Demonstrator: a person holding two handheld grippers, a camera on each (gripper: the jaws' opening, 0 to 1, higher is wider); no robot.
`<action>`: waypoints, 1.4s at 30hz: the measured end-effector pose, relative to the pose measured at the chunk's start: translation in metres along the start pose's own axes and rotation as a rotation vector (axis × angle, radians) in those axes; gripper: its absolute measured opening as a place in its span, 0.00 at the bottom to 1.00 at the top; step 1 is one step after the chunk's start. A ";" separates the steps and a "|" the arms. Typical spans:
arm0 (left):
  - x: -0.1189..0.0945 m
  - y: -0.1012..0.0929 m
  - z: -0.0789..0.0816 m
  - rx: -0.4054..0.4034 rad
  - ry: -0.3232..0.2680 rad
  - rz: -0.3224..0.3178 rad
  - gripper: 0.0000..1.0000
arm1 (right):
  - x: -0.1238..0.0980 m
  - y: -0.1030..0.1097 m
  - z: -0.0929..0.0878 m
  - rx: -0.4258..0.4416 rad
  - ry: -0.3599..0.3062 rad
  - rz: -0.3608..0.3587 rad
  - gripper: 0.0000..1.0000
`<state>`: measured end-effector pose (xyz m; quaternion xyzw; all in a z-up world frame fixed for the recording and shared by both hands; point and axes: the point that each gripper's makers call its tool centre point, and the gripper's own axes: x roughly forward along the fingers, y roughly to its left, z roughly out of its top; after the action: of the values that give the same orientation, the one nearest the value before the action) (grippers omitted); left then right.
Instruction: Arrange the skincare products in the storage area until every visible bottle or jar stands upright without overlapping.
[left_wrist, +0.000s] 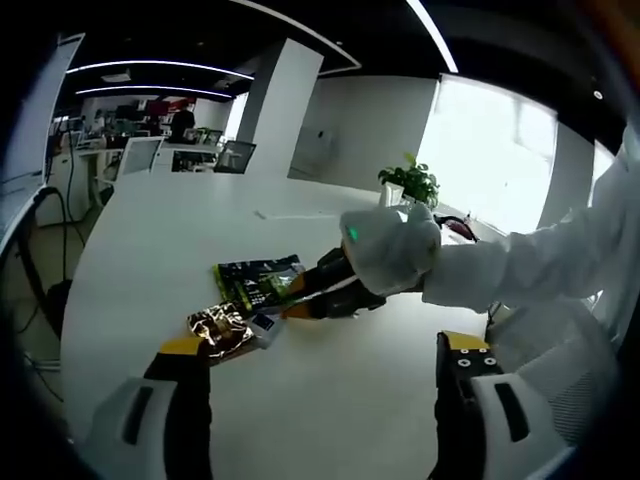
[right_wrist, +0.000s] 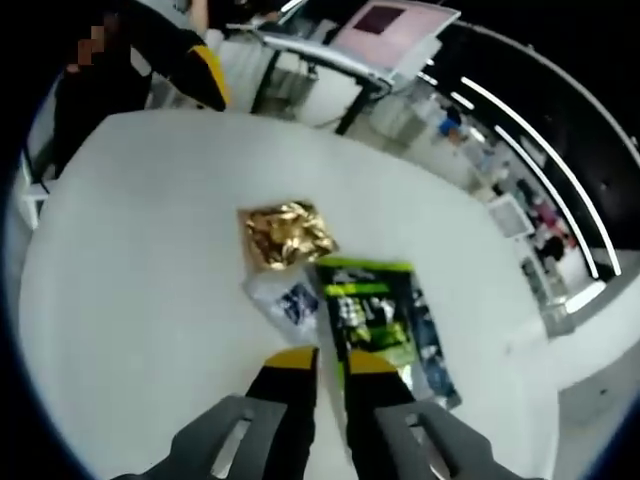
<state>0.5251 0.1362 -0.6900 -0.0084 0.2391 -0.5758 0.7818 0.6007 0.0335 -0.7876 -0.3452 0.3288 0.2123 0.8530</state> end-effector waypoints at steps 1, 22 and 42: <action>0.000 0.000 0.000 -0.001 -0.001 0.001 0.89 | 0.001 -0.002 0.000 0.006 -0.002 -0.002 0.02; 0.003 0.000 -0.004 -0.016 0.000 -0.013 0.87 | 0.005 0.000 -0.002 0.128 -0.005 0.043 0.00; 0.015 -0.008 -0.014 -0.035 0.046 -0.068 0.82 | -0.027 -0.009 0.018 -0.022 -0.075 0.017 0.00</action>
<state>0.5154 0.1236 -0.7057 -0.0168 0.2664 -0.5979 0.7558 0.5945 0.0370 -0.7544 -0.3435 0.2972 0.2361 0.8590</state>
